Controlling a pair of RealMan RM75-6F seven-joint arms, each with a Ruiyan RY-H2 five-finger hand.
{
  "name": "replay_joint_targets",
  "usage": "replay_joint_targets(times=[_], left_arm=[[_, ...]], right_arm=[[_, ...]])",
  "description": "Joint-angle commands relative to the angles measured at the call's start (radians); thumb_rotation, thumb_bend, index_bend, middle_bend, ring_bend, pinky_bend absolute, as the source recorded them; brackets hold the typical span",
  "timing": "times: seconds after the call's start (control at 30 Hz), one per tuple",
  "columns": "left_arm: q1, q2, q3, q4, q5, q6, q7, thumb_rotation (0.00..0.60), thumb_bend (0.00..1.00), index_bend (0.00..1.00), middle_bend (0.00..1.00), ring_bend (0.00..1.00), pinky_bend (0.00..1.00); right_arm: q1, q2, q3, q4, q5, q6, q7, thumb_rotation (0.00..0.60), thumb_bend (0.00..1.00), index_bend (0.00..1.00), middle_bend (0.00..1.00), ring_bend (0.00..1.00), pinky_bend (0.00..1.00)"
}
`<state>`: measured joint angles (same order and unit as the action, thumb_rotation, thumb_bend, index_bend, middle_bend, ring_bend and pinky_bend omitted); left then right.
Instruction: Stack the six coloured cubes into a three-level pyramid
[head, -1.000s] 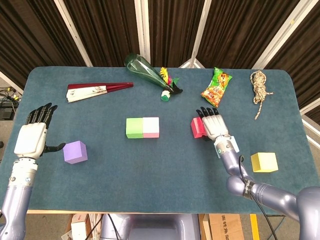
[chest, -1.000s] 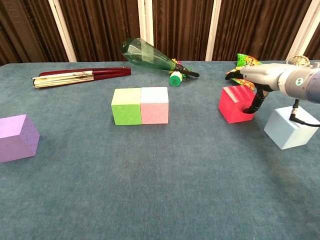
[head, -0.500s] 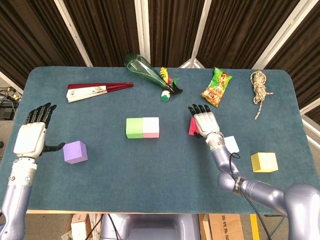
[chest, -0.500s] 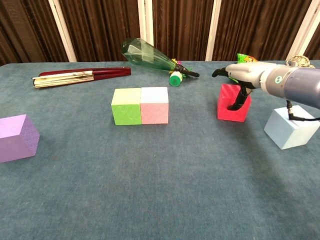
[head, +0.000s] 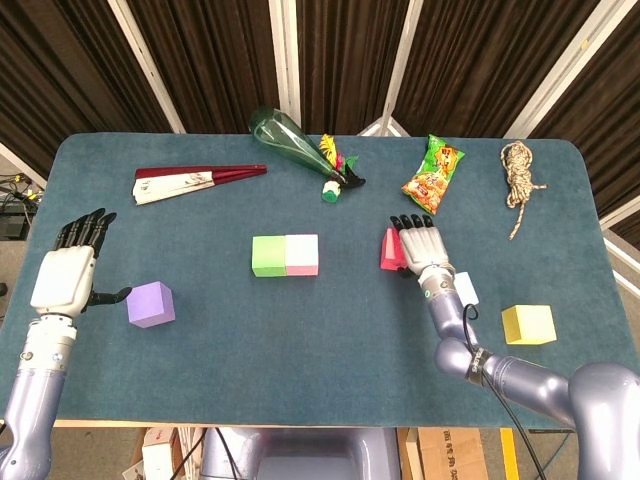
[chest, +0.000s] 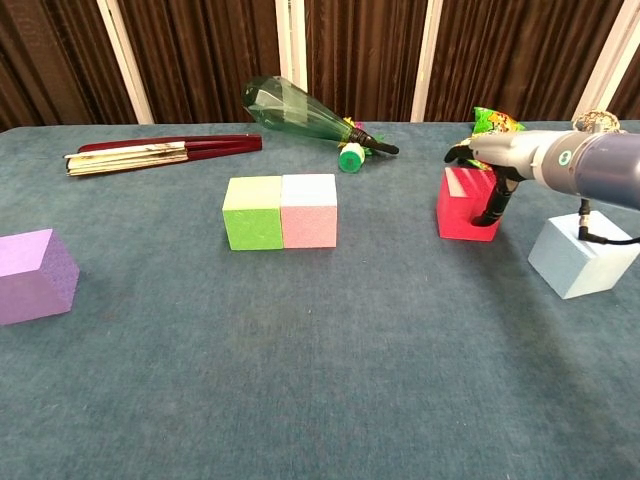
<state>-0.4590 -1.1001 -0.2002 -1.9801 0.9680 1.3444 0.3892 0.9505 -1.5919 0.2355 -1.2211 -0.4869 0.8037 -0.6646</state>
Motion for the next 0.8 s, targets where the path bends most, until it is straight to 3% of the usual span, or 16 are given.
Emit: replay_joint_targets(times=[0.03,0.13,0.2,0.57,0.8], left_arm=[[0.001,0.000,-0.002,0.000,-0.001,0.001,0.000,0.600,0.07,0.00,0.00,0.00,0.00],[0.002,0.001,-0.004,-0.001,-0.003,-0.001,-0.002,0.600,0.07,0.00,0.00,0.00,0.00],[0.002,0.001,-0.004,-0.001,-0.004,-0.003,-0.003,0.600,0.07,0.00,0.00,0.00,0.00],[0.005,0.006,-0.009,-0.009,0.003,-0.003,-0.010,0.600,0.07,0.00,0.00,0.00,0.00],[0.007,0.007,-0.012,-0.009,0.003,-0.003,-0.011,0.600,0.07,0.00,0.00,0.00,0.00]], right_arm=[[0.011,0.010,-0.007,-0.022,0.038,0.017,-0.023,0.600,0.29,0.00,0.29,0.20,0.00],[0.011,0.013,-0.010,-0.029,0.032,0.024,-0.017,0.600,0.29,0.00,0.41,0.34,0.00],[0.009,0.015,-0.013,-0.034,0.022,0.027,-0.009,0.600,0.29,0.00,0.44,0.37,0.00],[0.001,0.042,-0.002,-0.074,-0.048,0.025,0.064,0.600,0.29,0.00,0.45,0.38,0.00],[0.041,0.062,0.002,-0.071,-0.082,-0.081,0.091,0.600,0.29,0.00,0.45,0.38,0.00]])
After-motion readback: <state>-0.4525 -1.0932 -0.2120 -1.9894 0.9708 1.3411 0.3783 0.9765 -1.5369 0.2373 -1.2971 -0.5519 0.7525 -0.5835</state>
